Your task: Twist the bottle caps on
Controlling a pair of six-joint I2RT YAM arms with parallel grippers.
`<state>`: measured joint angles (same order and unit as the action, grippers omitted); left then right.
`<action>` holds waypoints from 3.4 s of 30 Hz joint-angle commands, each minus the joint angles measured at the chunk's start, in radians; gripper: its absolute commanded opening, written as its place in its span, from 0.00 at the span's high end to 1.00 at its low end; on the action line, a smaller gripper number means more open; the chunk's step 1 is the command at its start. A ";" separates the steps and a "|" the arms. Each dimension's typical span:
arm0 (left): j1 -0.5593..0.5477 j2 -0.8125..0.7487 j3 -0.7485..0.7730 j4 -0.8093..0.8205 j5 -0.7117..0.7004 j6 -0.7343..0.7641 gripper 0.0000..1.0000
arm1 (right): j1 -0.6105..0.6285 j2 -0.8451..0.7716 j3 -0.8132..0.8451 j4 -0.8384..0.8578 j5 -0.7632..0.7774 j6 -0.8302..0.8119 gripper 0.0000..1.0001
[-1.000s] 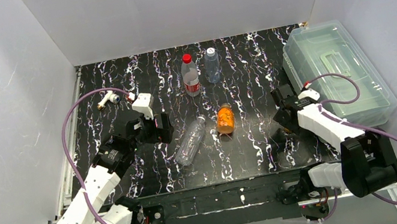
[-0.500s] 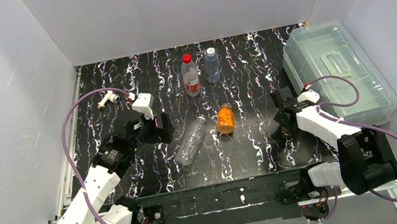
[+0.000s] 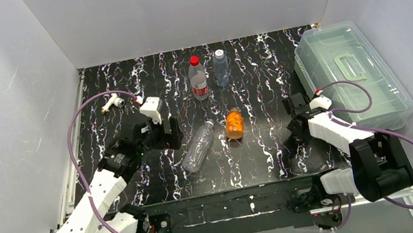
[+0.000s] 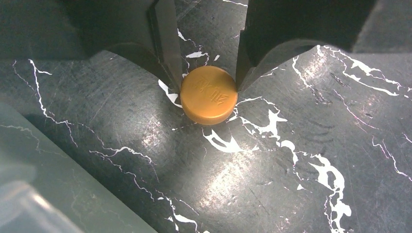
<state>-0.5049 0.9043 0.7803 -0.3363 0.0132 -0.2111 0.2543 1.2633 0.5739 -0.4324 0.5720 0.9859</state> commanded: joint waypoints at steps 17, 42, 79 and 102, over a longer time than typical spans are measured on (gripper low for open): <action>-0.425 0.854 0.534 0.134 -0.314 -0.306 0.07 | 0.254 0.102 0.228 0.075 -0.133 -0.199 0.63; -0.378 1.082 0.583 0.292 -0.174 -0.180 0.30 | 0.236 0.022 0.264 0.013 -0.183 -0.286 0.61; -0.289 -0.083 -0.361 1.093 0.085 0.194 0.92 | 0.294 0.200 1.035 -0.141 -1.283 -0.376 0.55; -0.278 -0.127 -0.374 1.096 0.095 0.203 1.00 | 0.390 0.236 1.139 -0.252 -1.322 -0.399 0.55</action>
<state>-0.7929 0.7853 0.4046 0.7223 0.1070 -0.0212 0.6117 1.4887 1.6302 -0.6250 -0.7292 0.6449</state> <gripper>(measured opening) 0.610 0.491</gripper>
